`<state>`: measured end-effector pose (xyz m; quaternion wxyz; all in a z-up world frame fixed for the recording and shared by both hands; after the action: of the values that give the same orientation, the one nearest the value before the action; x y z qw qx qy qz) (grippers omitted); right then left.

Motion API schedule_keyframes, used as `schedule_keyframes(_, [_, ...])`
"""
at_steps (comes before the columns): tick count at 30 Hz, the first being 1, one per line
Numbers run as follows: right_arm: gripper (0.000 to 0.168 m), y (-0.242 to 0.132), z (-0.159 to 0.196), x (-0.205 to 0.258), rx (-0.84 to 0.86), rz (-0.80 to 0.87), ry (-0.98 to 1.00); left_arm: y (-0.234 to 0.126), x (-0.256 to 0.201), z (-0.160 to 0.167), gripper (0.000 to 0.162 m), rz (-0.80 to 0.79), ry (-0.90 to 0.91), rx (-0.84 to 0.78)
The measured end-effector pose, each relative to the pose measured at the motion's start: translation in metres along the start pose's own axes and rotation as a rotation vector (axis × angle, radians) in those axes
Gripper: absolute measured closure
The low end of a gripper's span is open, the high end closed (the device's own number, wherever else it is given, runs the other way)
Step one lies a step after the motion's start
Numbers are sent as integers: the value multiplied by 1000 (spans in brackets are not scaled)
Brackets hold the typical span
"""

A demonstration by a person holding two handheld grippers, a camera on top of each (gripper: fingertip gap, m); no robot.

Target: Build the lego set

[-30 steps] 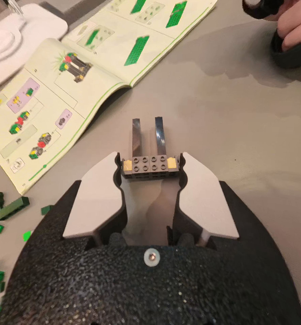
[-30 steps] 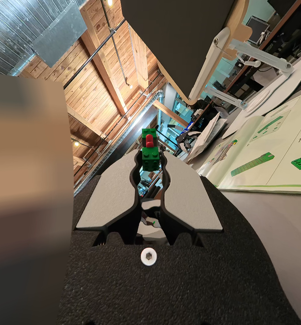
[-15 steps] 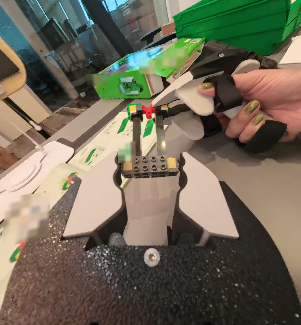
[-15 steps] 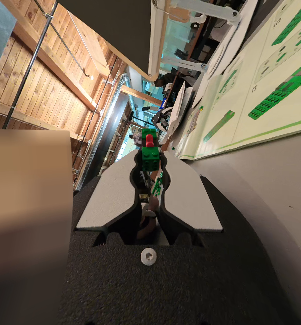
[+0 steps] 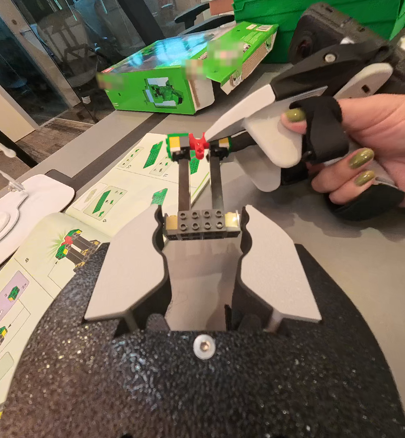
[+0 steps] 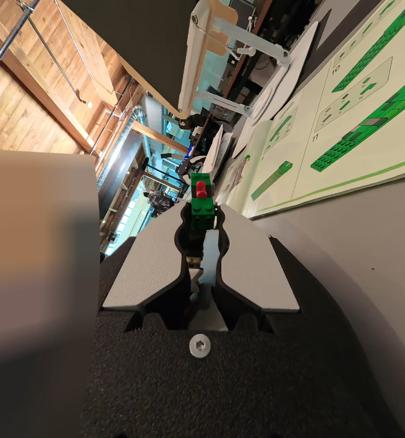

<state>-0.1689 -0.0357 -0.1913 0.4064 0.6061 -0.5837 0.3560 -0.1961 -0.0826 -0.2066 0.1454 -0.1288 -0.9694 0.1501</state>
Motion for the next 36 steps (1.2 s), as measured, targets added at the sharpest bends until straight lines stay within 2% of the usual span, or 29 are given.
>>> schedule_keyframes(36, [149,-6,11,-5,-108,36,168,3,-6,6,99,89,-29,47])
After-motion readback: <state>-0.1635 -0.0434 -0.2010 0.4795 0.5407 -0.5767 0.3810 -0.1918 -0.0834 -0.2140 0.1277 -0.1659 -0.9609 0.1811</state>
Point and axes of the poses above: each gripper's, where its closed fingertips meet, y out along the fingers, z out of its underside, x = y × z across the jaws, the point moved 1 cm from there along -y, back along the fingers, and after that the axes turned 1 degree about y, right-handed, at the moved point
